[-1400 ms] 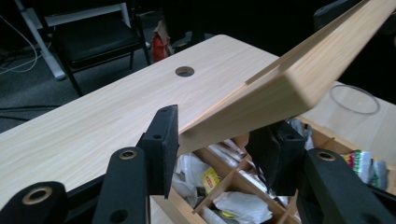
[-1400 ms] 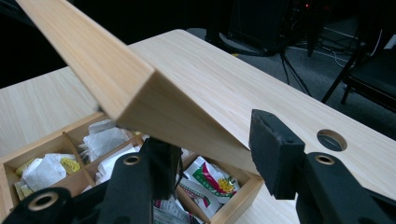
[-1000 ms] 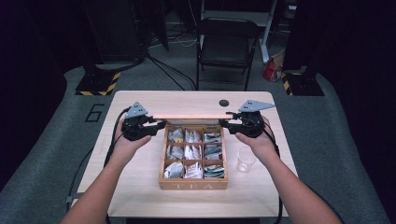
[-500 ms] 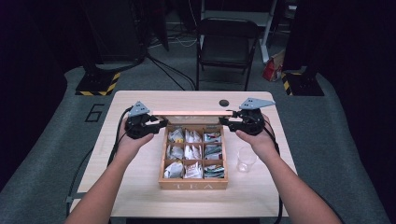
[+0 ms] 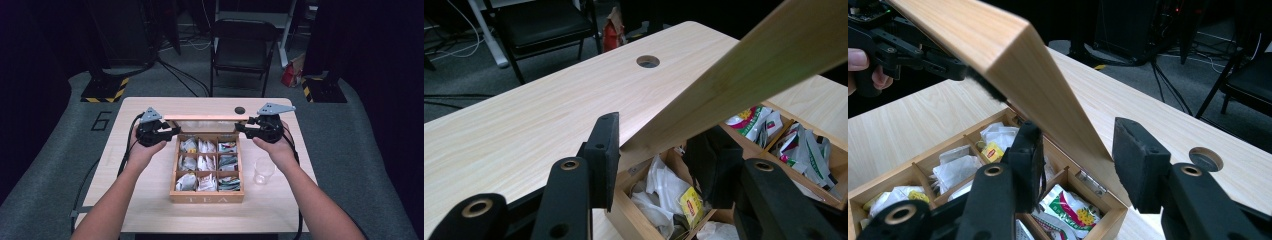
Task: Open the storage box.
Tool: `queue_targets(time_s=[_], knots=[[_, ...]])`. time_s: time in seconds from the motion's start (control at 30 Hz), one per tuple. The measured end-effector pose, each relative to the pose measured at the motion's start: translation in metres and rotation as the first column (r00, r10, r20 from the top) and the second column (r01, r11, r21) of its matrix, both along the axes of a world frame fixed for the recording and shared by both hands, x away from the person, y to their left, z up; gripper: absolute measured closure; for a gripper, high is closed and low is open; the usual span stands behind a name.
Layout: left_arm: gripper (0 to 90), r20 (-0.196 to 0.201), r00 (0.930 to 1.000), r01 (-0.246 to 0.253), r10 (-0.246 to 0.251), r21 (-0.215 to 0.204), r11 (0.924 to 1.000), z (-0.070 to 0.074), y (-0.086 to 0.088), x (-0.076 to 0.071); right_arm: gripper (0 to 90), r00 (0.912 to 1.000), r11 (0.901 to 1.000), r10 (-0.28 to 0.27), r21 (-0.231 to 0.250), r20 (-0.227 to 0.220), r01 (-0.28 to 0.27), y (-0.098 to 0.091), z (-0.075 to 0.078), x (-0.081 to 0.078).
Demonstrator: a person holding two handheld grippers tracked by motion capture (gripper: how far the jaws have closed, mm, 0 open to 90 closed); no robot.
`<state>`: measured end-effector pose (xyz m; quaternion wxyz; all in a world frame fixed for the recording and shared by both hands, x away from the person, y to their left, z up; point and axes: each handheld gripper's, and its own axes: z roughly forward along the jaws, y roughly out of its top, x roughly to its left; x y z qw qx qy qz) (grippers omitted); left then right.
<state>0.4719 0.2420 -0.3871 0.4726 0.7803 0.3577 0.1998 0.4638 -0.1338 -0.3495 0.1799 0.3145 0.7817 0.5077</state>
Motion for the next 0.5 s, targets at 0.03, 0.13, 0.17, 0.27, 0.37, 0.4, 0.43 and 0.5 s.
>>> queue_targets(time_s=[0.03, 0.13, 0.17, 0.27, 0.37, 0.4, 0.43, 0.5], knots=[[57.5, -0.001, 1.0, -0.003, 0.003, -0.003, 1.0, 0.0, 0.0, 0.001, 55.7, 1.0, 1.0, -0.002, -0.001, -0.001, 0.002, 0.0, 0.0, 0.0], [58.0, -0.004, 1.0, -0.004, 0.004, -0.003, 1.0, 0.001, 0.0, 0.003, 55.7, 0.9999, 0.9999, -0.015, -0.007, -0.006, 0.015, -0.001, -0.003, 0.003], [58.2, -0.002, 1.0, -0.005, 0.005, -0.004, 1.0, 0.001, 0.0, 0.004, 55.7, 0.9997, 0.9997, -0.02, -0.009, -0.012, 0.02, -0.001, -0.004, 0.005], [58.5, -0.008, 1.0, -0.004, 0.004, -0.006, 1.0, 0.002, 0.0, 0.006, 56.9, 0.9993, 0.9995, -0.029, -0.015, -0.022, 0.029, -0.002, -0.009, 0.01], [58.9, -0.002, 1.0, -0.002, 0.002, -0.001, 1.0, 0.002, 0.0, 0.008, 59.0, 0.9991, 0.9996, -0.027, -0.006, -0.032, 0.026, -0.003, -0.011, 0.014], [59.1, -0.002, 1.0, -0.003, 0.003, 0.0, 1.0, 0.003, 0.001, 0.009, 59.2, 0.9992, 0.9996, -0.029, -0.005, -0.029, 0.029, -0.003, -0.012, 0.014], [59.3, -0.001, 1.0, -0.004, 0.004, -0.004, 1.0, 0.002, 0.001, 0.009, 59.6, 0.9992, 0.9995, -0.032, -0.004, -0.025, 0.032, -0.002, -0.012, 0.015], [59.5, -0.01, 0.9999, 0.002, -0.002, -0.005, 1.0, 0.003, 0.001, 0.01, 60.0, 0.9991, 0.9994, -0.036, -0.005, -0.023, 0.036, -0.003, -0.012, 0.016]])
